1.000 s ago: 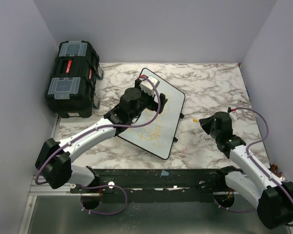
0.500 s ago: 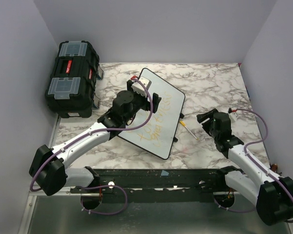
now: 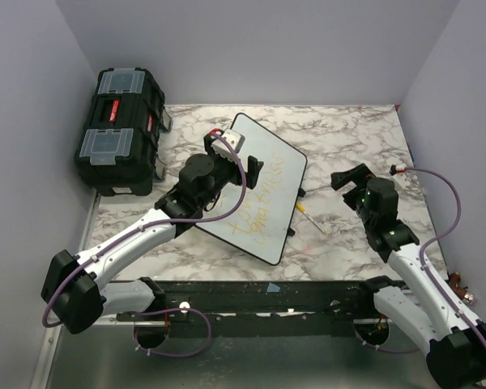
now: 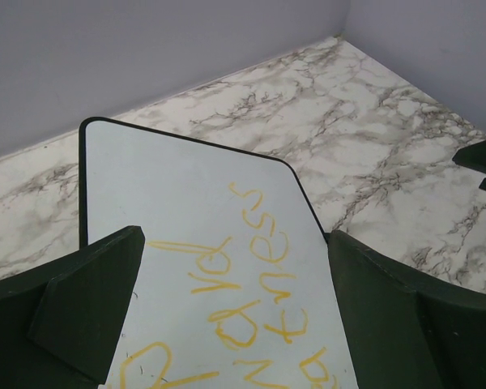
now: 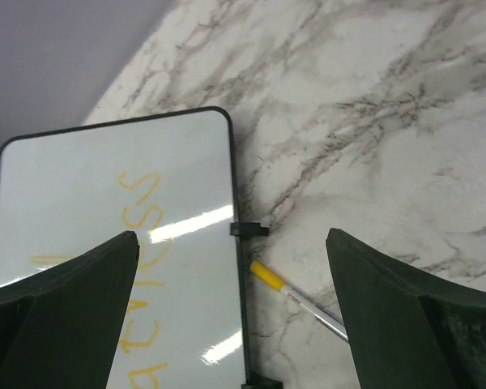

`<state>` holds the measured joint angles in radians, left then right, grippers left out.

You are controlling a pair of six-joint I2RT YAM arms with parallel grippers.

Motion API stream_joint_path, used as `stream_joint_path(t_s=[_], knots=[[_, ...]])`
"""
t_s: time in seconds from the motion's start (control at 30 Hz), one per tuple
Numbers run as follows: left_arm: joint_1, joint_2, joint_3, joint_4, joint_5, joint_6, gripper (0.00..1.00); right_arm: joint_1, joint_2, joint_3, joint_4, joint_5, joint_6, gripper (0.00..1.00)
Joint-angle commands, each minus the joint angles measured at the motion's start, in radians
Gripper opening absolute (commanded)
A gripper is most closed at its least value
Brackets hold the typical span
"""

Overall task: Write a sentence on the whiteboard
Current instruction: Reset both arms

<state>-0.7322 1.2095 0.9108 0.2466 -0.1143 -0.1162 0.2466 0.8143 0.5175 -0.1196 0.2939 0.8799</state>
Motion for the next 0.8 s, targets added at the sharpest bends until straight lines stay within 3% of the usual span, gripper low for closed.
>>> stream_joint_path(t_s=[0.0, 0.27, 0.43, 0.6, 0.77], knots=[[0.011, -0.046, -0.005, 0.002, -0.053, 0.015, 0.98, -0.006, -0.031, 0.105, -0.035, -0.073, -0.123, 1.0], [0.029, -0.106, 0.019, -0.08, -0.112, 0.0, 0.98, -0.006, 0.007, 0.272, -0.021, -0.368, -0.215, 0.97], [0.039, -0.158, 0.015, -0.122, -0.147, 0.01, 0.98, -0.006, -0.004, 0.287, 0.018, -0.5, -0.195, 0.96], [0.05, -0.212, 0.0, -0.167, -0.193, 0.034, 0.99, -0.006, -0.023, 0.269, 0.041, -0.604, -0.204, 0.97], [0.071, -0.287, -0.043, -0.205, -0.239, 0.074, 0.98, -0.006, -0.055, 0.25, -0.017, -0.612, -0.215, 0.99]])
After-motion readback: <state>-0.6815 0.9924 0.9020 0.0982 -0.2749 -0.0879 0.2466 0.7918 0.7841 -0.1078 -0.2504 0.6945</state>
